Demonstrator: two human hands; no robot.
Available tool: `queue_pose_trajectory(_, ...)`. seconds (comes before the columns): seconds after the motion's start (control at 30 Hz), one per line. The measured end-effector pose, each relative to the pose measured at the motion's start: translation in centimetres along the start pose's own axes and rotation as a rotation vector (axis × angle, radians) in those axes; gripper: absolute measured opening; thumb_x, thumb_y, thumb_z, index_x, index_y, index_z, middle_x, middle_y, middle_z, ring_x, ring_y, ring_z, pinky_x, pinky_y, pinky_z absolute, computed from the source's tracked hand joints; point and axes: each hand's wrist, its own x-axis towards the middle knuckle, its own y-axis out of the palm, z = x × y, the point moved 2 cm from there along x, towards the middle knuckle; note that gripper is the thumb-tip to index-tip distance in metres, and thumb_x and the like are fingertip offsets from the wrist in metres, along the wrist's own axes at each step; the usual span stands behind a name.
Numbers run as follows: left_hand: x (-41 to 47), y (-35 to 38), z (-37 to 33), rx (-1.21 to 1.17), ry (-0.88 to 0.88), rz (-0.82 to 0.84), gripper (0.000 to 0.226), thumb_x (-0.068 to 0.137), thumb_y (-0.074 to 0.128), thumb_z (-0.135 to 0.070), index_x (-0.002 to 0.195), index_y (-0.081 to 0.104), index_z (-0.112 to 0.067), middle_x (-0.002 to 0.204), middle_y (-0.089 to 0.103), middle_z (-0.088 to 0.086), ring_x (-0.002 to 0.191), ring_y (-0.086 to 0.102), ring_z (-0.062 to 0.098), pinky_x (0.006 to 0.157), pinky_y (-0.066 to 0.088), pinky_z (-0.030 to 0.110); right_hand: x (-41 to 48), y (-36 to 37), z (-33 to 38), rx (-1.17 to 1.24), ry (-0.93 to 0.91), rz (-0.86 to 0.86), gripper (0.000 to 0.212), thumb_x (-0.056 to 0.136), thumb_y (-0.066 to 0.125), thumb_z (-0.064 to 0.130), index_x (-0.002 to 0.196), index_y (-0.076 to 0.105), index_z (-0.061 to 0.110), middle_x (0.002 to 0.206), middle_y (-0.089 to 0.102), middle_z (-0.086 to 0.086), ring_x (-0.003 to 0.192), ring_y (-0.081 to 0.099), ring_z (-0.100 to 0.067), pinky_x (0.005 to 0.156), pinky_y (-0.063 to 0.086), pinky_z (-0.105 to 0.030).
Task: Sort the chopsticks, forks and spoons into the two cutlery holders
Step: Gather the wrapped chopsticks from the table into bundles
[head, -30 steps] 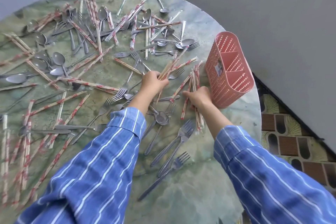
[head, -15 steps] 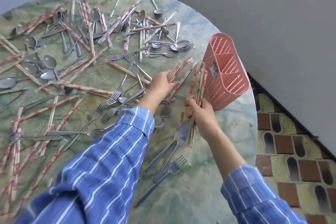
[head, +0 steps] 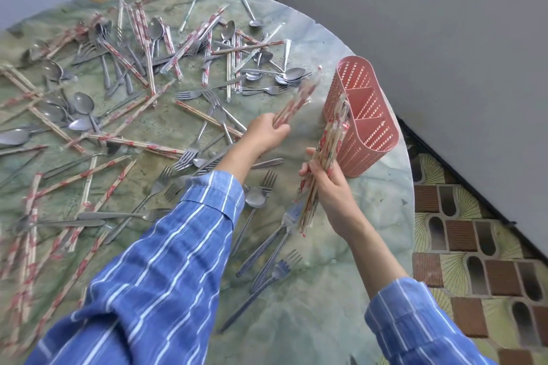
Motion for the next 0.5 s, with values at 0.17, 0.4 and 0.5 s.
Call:
queue_pose_trajectory(0.17,-1.6,-2.2,0.0,-0.52,0.006,0.106,0.008,0.099,0.043,-0.015,0.101,0.049,-0.01,0.08,0.058,0.004,0.056,0.05,0.01,0.05,0.045,0.021,0.4,0.6,0.8,0.034,-0.002,-0.066,0.015,0.103,0.043,0.016,0.099,0.056,0.02,0.077,0.053,0.002,0.075,0.053,-0.014,0.076,0.042,-0.029)
queue_pose_trajectory(0.4,-7.6,-2.7,1.0,-0.801,-0.014,0.197,0.025,0.1,0.036,-0.045,0.1,0.042,-0.021,0.06,0.041,-0.001,0.039,0.032,0.005,0.037,0.027,0.015,1.3,2.2,3.3,0.207,0.155,-0.056,0.027,0.101,0.046,0.03,0.118,0.057,0.011,0.065,0.043,0.001,0.05,0.044,-0.011,0.051,0.043,-0.023)
queue_pose_trajectory(0.5,-9.7,-2.1,1.4,-0.671,0.082,0.121,0.021,0.102,0.04,-0.036,0.09,0.045,-0.02,0.067,0.051,0.002,0.041,0.042,0.004,0.038,0.031,0.018,0.9,3.3,3.5,0.203,0.221,-0.013,0.047,0.095,0.055,0.043,0.122,0.057,0.005,0.058,0.038,0.004,0.048,0.04,-0.009,0.052,0.04,-0.026)
